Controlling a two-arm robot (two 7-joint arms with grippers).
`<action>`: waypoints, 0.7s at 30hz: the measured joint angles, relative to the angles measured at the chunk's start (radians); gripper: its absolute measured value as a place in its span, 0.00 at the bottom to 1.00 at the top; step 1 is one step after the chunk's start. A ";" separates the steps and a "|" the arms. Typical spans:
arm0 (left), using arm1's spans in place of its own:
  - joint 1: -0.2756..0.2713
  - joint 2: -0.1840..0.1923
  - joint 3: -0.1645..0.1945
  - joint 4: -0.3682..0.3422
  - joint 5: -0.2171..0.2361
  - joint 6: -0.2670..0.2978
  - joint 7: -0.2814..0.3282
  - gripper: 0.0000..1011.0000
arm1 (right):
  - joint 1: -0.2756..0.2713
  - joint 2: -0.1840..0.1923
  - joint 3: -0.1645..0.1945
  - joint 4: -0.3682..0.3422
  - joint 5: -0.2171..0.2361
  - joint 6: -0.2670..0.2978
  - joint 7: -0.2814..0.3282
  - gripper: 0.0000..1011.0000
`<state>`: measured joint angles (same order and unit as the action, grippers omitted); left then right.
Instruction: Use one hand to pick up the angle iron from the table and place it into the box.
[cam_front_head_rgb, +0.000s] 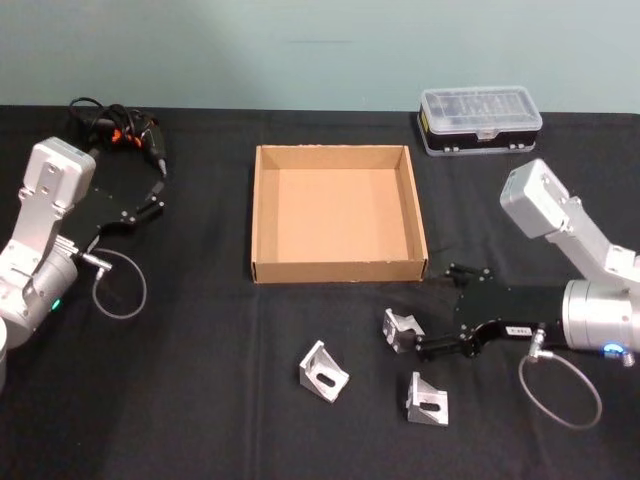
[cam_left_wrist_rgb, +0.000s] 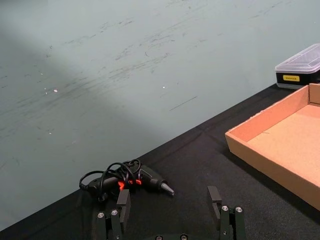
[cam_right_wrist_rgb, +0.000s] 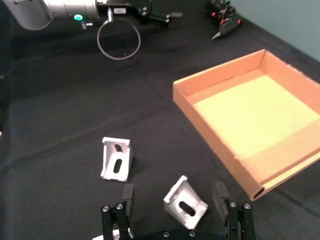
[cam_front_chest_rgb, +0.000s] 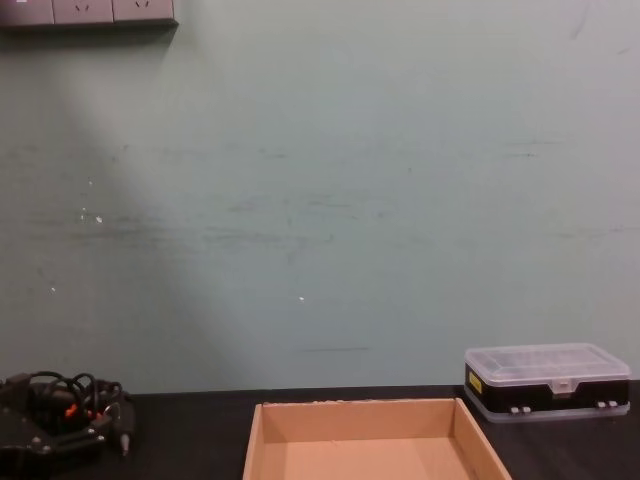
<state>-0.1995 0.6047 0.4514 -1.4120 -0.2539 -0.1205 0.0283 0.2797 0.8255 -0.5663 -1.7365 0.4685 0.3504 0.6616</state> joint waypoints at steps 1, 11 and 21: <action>0.000 0.000 0.000 0.000 0.000 0.000 0.000 0.99 | 0.000 -0.001 -0.003 0.001 0.000 0.002 0.000 0.99; 0.000 0.000 0.000 0.000 0.000 0.000 0.000 0.99 | 0.003 -0.014 -0.031 0.011 -0.011 0.024 -0.008 0.99; 0.000 0.000 0.000 0.000 0.000 0.000 0.000 0.99 | 0.002 -0.034 -0.041 0.023 -0.027 0.046 -0.041 0.99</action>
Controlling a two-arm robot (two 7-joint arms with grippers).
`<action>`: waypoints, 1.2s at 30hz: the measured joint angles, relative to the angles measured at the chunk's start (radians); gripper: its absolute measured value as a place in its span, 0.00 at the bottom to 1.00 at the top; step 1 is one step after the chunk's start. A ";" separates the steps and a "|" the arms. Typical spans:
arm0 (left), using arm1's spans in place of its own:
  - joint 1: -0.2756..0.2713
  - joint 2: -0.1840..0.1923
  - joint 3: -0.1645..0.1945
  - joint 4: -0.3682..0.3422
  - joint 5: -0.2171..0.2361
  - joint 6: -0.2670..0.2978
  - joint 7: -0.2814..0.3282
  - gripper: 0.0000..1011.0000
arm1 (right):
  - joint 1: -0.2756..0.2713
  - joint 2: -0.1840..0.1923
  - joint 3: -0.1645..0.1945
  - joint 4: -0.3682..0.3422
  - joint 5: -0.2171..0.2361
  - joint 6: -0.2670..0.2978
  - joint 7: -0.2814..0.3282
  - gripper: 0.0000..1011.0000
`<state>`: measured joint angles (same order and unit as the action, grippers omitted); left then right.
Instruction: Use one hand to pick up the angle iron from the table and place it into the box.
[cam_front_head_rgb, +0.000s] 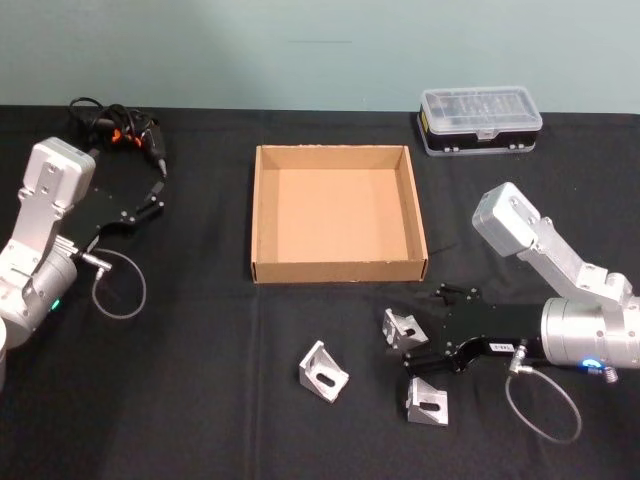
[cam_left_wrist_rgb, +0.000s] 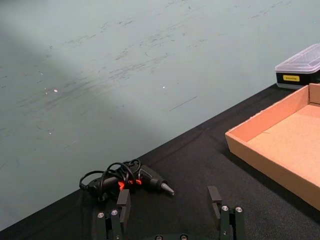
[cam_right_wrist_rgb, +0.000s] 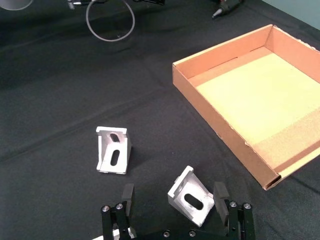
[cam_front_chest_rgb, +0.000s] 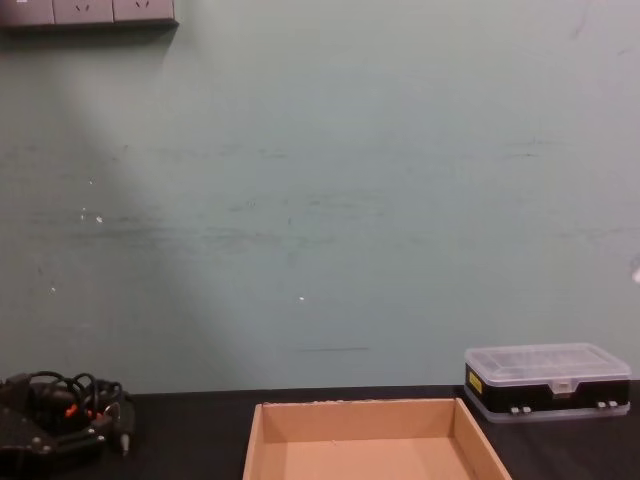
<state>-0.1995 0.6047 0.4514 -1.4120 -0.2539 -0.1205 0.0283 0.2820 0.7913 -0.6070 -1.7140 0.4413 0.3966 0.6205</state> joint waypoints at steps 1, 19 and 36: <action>0.000 0.000 0.000 0.000 0.000 0.000 0.000 0.99 | -0.001 -0.004 -0.001 0.001 -0.002 0.003 -0.005 0.99; 0.000 0.000 0.000 0.000 0.000 0.000 0.000 0.99 | 0.011 -0.058 -0.021 0.021 -0.032 0.022 -0.018 0.99; 0.000 0.000 0.000 0.000 0.000 0.000 0.000 0.99 | 0.025 -0.070 -0.031 0.020 -0.049 0.039 -0.012 0.99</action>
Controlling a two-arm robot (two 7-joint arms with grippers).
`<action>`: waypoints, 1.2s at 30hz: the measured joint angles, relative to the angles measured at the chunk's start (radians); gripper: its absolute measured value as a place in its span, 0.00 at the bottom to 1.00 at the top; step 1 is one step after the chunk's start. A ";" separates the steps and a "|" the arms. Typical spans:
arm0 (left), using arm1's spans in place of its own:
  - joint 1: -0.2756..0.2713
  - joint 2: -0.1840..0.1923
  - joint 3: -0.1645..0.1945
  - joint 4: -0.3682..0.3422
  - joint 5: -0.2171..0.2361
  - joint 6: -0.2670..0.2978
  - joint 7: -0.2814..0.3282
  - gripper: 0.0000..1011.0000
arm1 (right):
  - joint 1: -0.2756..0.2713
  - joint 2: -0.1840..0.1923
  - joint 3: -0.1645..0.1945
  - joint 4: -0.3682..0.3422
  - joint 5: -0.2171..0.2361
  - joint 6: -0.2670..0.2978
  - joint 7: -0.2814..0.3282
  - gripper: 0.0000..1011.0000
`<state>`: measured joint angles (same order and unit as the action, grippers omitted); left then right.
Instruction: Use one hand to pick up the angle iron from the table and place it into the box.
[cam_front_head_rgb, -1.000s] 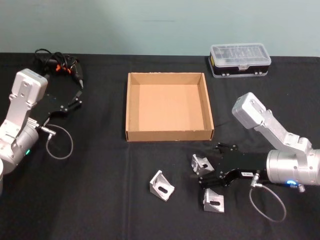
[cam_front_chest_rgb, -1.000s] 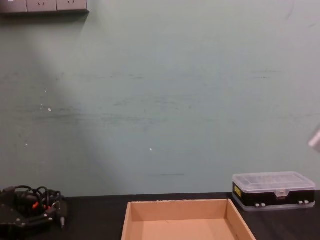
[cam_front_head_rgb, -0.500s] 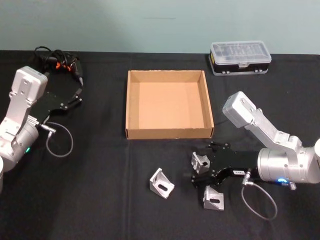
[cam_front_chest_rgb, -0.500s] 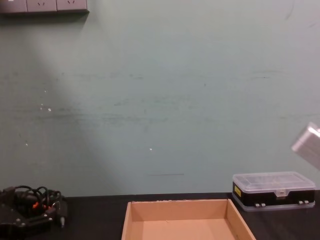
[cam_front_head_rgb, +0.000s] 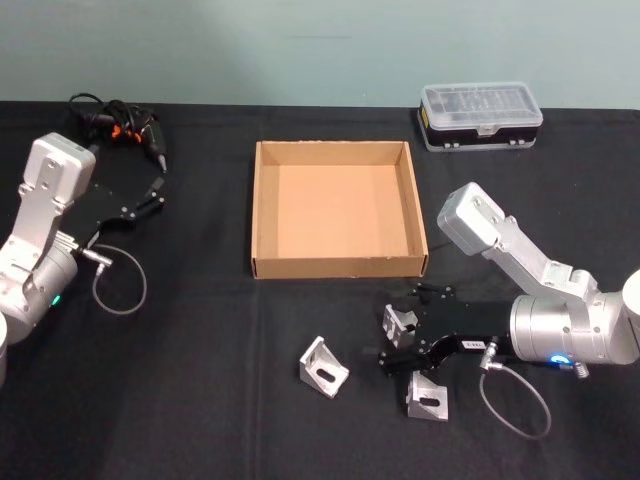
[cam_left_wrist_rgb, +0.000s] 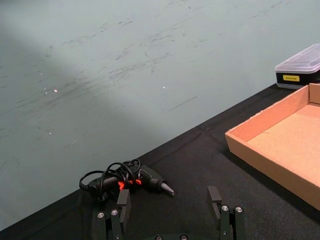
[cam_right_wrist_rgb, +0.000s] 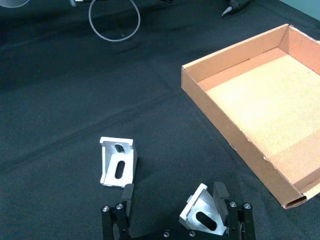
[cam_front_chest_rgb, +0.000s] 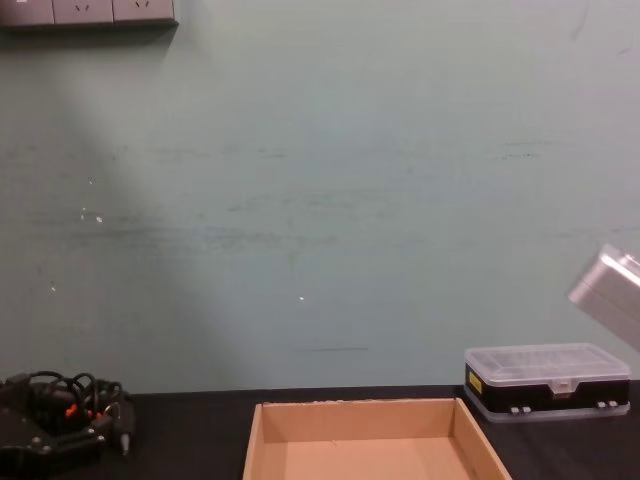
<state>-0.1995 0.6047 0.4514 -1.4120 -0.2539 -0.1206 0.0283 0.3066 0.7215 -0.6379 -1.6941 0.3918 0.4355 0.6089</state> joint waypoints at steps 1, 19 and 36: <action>0.000 0.000 0.000 0.000 0.000 0.000 0.000 0.99 | 0.000 0.000 0.001 -0.001 0.000 0.001 0.000 0.99; 0.000 0.000 0.000 0.000 0.000 0.000 0.000 0.99 | -0.012 0.011 0.010 -0.005 -0.017 0.009 -0.008 0.99; 0.000 0.000 0.000 0.000 0.000 0.000 0.000 0.99 | -0.024 -0.001 0.029 0.011 -0.040 0.016 -0.034 0.80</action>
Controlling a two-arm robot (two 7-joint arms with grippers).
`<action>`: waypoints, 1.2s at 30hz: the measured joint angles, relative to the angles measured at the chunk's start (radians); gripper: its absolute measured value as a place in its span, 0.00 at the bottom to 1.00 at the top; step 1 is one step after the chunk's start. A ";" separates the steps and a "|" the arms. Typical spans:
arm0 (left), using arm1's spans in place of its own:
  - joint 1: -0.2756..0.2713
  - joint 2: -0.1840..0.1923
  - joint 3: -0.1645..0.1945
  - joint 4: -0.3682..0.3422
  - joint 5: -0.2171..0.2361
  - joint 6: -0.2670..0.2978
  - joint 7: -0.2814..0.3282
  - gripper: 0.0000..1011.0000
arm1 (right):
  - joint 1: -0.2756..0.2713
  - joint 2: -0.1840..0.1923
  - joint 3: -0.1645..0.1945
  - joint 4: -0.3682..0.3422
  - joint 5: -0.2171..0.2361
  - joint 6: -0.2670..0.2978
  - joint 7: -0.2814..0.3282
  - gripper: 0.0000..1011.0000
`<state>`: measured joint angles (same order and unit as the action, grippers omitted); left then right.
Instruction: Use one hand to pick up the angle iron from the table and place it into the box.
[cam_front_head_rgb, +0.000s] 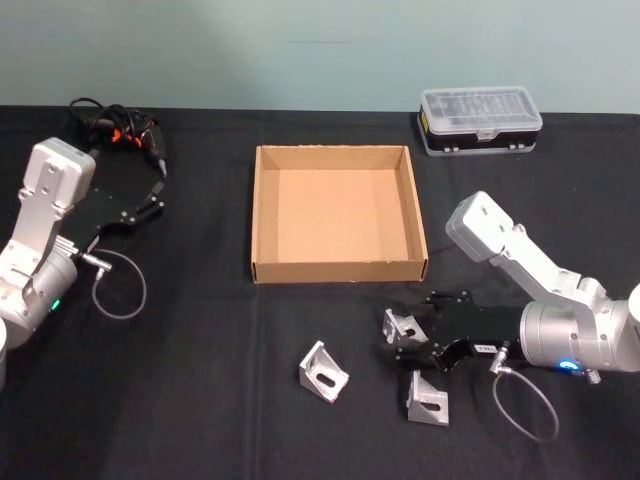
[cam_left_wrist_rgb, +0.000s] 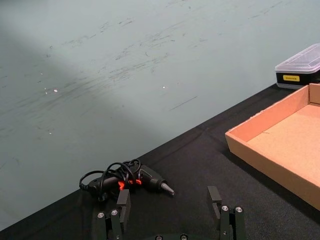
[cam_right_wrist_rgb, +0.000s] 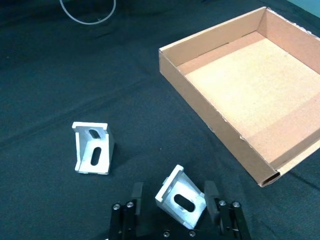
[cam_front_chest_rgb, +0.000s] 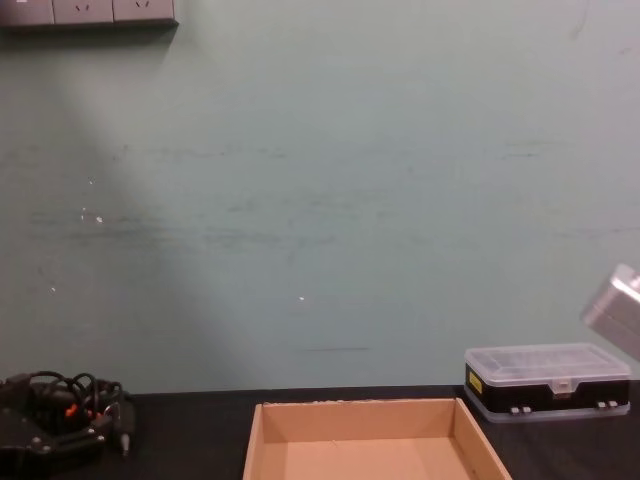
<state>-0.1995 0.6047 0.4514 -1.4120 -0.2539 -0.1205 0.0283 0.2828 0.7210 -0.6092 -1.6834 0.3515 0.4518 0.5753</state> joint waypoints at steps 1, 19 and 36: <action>0.000 0.000 0.000 0.000 0.000 0.000 0.000 0.99 | 0.000 -0.001 0.001 0.000 -0.002 0.001 -0.001 0.78; 0.000 0.000 0.000 0.000 0.000 0.000 0.000 0.99 | 0.012 -0.031 0.010 0.016 -0.036 0.003 -0.004 0.19; 0.000 0.000 0.000 0.000 0.000 0.000 0.000 0.99 | 0.025 -0.048 0.019 0.038 -0.037 -0.017 0.019 0.09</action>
<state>-0.1995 0.6047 0.4514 -1.4120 -0.2539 -0.1206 0.0283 0.3078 0.6731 -0.5906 -1.6456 0.3148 0.4343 0.5941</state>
